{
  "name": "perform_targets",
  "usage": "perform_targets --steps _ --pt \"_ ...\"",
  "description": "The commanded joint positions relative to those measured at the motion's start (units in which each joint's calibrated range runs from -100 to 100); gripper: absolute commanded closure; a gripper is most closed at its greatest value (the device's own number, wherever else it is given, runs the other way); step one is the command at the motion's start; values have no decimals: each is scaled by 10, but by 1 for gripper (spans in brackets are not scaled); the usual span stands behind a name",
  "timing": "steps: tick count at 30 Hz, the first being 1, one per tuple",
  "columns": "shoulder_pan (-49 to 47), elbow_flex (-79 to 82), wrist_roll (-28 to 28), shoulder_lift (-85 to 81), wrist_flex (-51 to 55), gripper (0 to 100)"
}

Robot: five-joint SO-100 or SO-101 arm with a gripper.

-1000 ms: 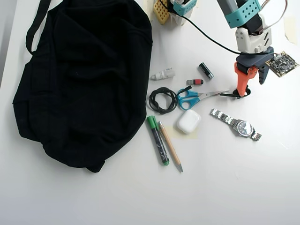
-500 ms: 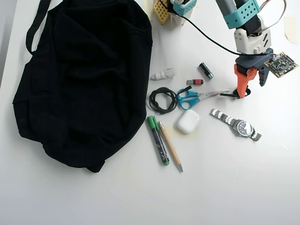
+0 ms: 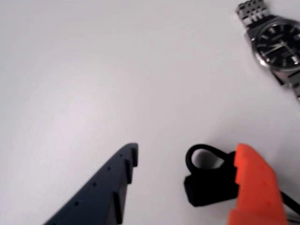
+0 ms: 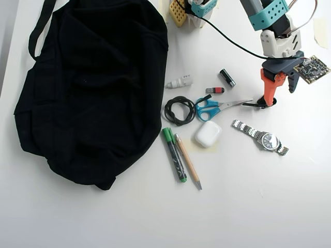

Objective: Put the black bike light into the black bag

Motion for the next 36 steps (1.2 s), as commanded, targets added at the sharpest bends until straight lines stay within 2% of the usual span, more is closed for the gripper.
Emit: perform_targets --steps 1,13,22,32,36 --pt "-4 -5 -3 -19 -10 73" --pt "-3 -11 -5 -22 -10 73" --pt "4 -13 2 -33 62 73" --pt "21 -19 1 -25 58 73" --pt "26 -24 1 -19 57 66"
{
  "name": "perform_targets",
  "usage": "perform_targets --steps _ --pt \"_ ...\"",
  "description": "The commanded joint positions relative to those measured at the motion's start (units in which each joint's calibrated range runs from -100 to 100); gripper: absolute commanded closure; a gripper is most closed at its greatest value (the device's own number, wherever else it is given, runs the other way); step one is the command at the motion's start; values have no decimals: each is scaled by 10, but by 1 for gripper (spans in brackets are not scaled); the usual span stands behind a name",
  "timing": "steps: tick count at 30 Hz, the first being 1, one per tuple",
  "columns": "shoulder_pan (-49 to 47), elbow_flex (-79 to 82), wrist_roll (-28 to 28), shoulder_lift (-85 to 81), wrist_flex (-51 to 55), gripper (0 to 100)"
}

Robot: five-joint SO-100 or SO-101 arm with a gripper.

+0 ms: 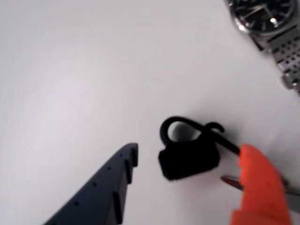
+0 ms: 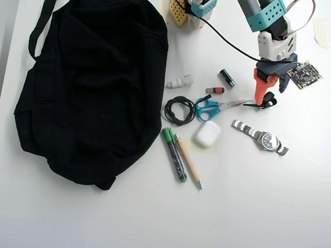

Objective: Put the black bike light into the black bag

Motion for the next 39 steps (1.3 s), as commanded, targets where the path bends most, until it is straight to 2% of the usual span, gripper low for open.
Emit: perform_targets --steps 1,11,34,39 --pt "9 -23 1 -19 -5 66" --pt "9 -15 -1 -18 -62 66" --pt "19 12 -3 -17 -110 66" --pt "10 17 -3 -19 -130 71"
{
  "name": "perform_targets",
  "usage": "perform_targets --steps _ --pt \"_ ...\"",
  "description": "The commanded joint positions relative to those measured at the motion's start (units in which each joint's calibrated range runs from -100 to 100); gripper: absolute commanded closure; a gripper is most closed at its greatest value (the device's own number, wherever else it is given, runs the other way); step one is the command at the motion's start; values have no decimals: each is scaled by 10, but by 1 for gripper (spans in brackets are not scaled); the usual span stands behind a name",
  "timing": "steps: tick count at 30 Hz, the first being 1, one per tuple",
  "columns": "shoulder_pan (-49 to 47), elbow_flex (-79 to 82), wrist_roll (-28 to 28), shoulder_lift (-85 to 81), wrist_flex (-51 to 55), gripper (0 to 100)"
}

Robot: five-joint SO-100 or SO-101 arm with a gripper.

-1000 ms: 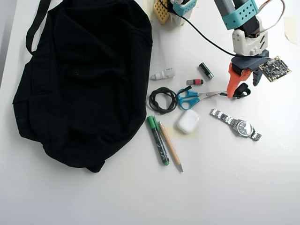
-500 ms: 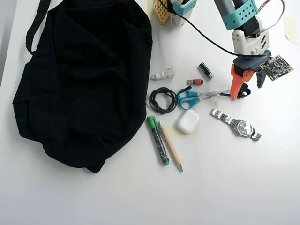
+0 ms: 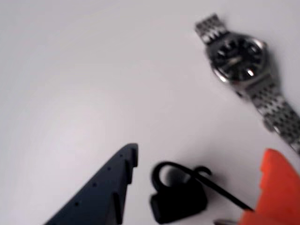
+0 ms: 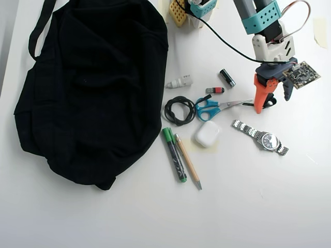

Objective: Put the black bike light into the black bag

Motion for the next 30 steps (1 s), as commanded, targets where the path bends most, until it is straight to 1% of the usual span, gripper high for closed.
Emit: perform_targets --steps 1,3,7,9,14,20,30 --pt "-7 -5 -1 -19 -11 72" --pt "-11 -11 -3 -19 -11 72" --pt "-23 -12 -22 -19 -7 66" --pt "-28 -11 -19 -19 -6 64" --pt "-29 -9 -18 -19 -1 63" --pt "-28 -12 -21 -19 11 56" --pt "-32 -11 -17 -20 12 56"
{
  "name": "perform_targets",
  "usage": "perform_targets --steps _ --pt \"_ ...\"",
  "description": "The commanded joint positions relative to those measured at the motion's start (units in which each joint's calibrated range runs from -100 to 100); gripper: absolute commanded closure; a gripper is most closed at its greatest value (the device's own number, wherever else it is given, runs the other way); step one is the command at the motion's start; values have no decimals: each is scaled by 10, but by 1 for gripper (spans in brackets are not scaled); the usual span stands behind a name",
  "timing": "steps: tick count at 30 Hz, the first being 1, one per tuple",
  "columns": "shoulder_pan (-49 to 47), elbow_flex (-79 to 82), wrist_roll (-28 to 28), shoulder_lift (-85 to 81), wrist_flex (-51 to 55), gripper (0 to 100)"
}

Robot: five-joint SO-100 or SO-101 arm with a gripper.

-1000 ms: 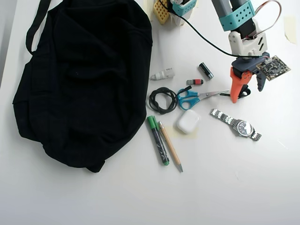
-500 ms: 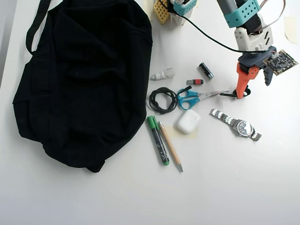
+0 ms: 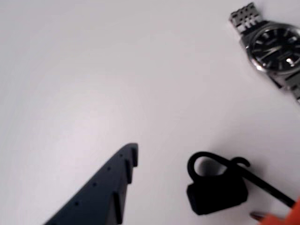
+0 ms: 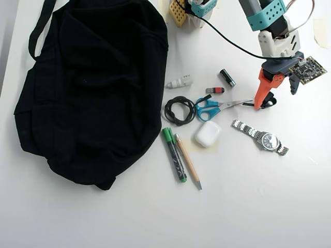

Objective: Put the black bike light into the black bag

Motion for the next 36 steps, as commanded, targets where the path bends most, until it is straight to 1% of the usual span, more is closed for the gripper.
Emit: perform_targets --steps 1,6,12,27,33,36 --pt "-5 -11 2 -23 3 56" --pt "-17 -8 2 -19 -5 56" --pt "-16 -10 3 -29 -2 60" --pt "-15 -2 2 -20 -5 59" --pt "-11 -3 -5 -19 -2 59" --pt "-11 -2 -29 -19 8 59"
